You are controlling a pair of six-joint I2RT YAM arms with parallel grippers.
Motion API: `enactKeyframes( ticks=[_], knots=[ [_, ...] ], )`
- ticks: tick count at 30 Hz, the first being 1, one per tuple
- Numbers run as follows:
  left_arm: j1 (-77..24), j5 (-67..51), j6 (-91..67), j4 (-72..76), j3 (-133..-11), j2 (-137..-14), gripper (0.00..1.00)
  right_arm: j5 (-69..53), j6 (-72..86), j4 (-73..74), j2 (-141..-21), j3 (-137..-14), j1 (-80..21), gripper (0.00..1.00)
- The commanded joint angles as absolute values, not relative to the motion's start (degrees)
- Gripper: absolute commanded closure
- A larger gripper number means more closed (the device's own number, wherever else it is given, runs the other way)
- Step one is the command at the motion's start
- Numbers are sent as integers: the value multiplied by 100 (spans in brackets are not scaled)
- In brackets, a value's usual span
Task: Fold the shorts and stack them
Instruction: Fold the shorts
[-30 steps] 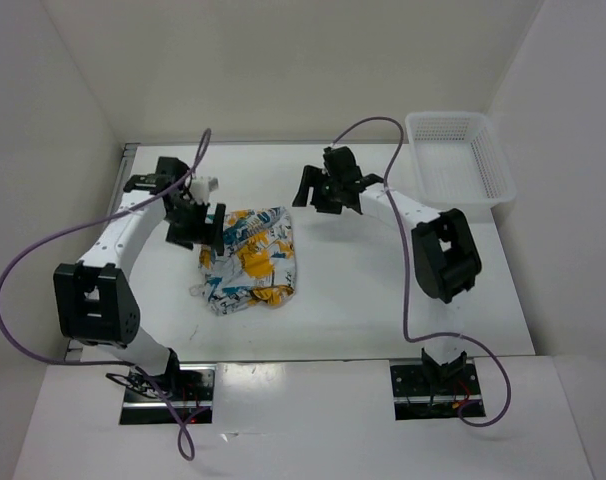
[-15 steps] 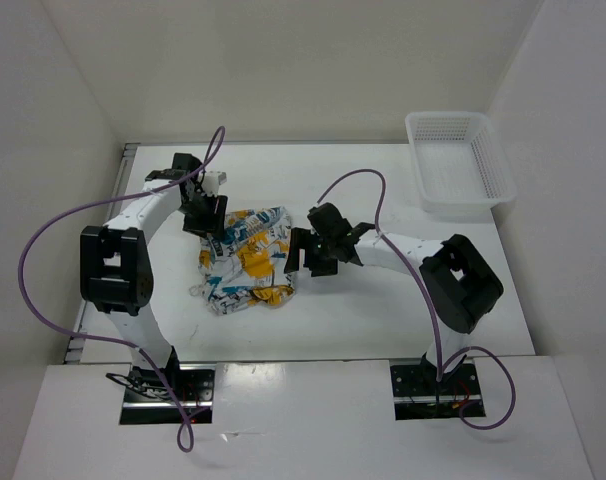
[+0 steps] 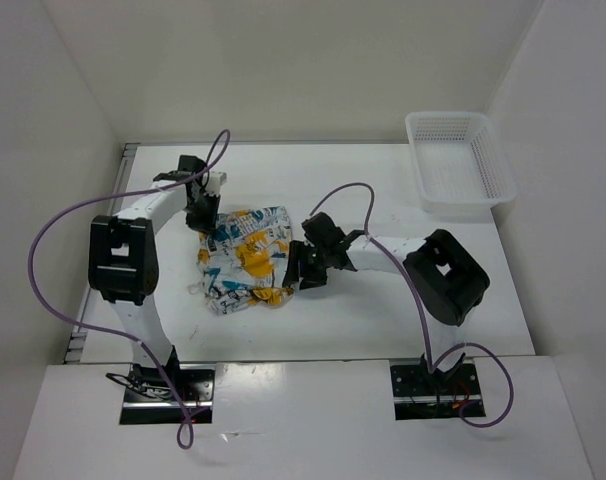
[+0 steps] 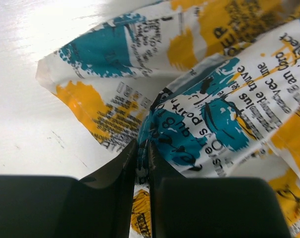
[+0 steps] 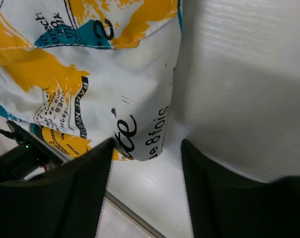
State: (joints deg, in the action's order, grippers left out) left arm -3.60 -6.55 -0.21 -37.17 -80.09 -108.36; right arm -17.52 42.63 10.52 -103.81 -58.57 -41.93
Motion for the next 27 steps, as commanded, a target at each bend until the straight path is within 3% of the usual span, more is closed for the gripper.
enactKeyframes(
  ticks=[1, 3, 4, 7, 19, 22, 23, 24, 27],
  knots=[
    [-299, -387, 0, -3445, -8209, -11091, 81, -1915, 4201, 888, -10546, -5836, -4254, 44],
    [-299, -387, 0, -3393, -8358, -11162, 81, -1969, 4201, 888, -10616, -5888, -4254, 58],
    [-299, -387, 0, -3393, -8358, -11232, 81, -1969, 4201, 888, -10617, -5889, -4254, 75],
    [-299, -387, 0, -3393, -8613, -11364, 81, -1724, 4201, 940, -10670, -5889, -4254, 100],
    [-1054, -782, 0, -3656, -10589, -12611, 78, -606, 4492, 1283, -8974, -4773, -3446, 100],
    [-1187, -782, 0, -3787, -11047, -12902, 71, -667, 4194, 1397, -8921, -4772, -3182, 84],
    [-1247, -782, 0, -3788, -11048, -12902, 69, -668, 4105, 1450, -8921, -4825, -3121, 75],
    [-1248, -782, 0, -3788, -11109, -12902, 66, -720, 4009, 1502, -8921, -4886, -3120, 58],
    [-1248, -782, 0, -3850, -11048, -12850, 51, -721, 3727, 1660, -8921, -5054, -3120, 35]
  ],
)
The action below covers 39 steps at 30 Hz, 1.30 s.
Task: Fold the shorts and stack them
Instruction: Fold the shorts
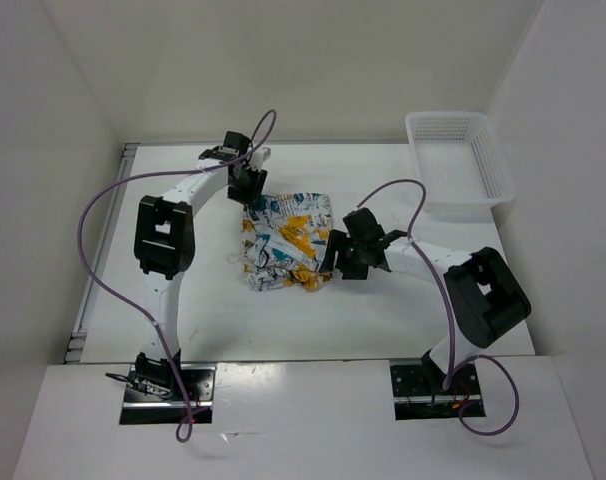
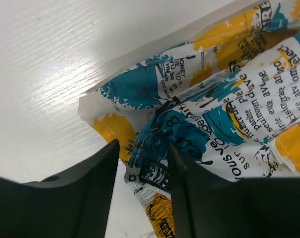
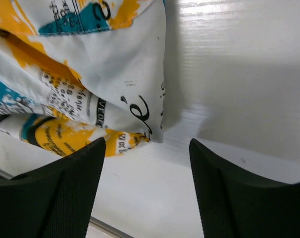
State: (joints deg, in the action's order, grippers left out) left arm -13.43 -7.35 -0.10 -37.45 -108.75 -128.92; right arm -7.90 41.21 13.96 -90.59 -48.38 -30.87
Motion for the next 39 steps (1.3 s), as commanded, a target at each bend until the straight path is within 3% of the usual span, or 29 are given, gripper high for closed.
enactKeyframes(
  ticks=[1, 2, 3, 8, 18, 26, 39],
  knots=[
    [-1248, -782, 0, -3850, -10996, -12702, 47, -721, 3727, 1661, -8921, -5123, -3120, 24],
    [-1248, -782, 0, -3850, -10934, -12631, 42, -721, 3657, 1713, -8843, -5124, -3059, 21],
    [-1248, -730, 0, -3850, -10812, -12482, 28, -721, 3656, 1766, -8703, -5185, -2998, 14],
    [-1126, -914, 0, -3850, -10573, -11840, 0, -563, 3533, 2223, -8078, -5431, -2761, 0],
    [-941, -774, 0, -3964, -9407, -9680, 0, -475, 3042, 3480, -7120, -5792, -1776, 0],
    [166, -1133, 0, -3639, -7744, -8272, 0, -589, 2839, 3911, -7005, -5792, -1416, 0],
    [870, -1134, 0, -3481, -7576, -8051, 0, -589, 2733, 3911, -6741, -5792, -1362, 0]
  ],
)
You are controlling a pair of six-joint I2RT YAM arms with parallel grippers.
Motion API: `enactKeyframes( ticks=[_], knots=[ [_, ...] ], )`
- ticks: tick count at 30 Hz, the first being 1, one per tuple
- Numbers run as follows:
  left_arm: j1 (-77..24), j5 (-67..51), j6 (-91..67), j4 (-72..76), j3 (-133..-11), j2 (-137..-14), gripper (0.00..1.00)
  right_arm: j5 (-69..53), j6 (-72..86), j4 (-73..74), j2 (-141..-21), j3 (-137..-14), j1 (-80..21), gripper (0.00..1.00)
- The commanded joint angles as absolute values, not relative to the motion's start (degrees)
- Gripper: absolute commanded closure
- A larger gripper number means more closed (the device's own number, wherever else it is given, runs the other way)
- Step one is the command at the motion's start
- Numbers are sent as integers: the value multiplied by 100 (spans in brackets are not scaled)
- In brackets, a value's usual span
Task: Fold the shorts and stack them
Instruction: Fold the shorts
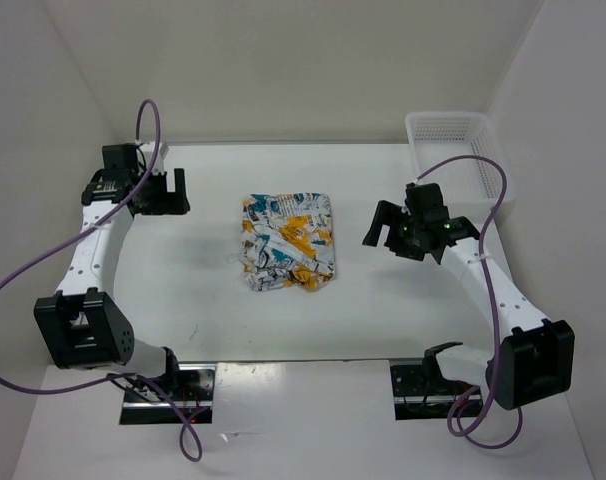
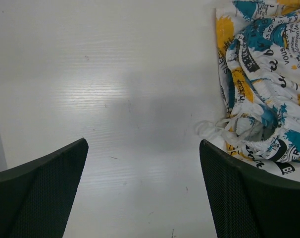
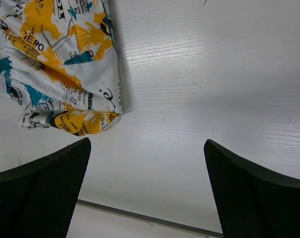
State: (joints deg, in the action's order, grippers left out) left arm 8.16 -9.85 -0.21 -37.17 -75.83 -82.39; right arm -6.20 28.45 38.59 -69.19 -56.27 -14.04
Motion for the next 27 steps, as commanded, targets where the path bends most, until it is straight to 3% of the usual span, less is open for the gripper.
enactKeyframes(
  ticks=[1, 27],
  knots=[
    [870, -1134, 0, -3480, -7576, -8051, 0, -589, 2733, 3911, -6741, -5792, -1362, 0],
    [976, -1354, 0, -3480, -7471, -7840, 0, -712, 2628, 3858, -6513, -5792, -1362, 0]
  ],
)
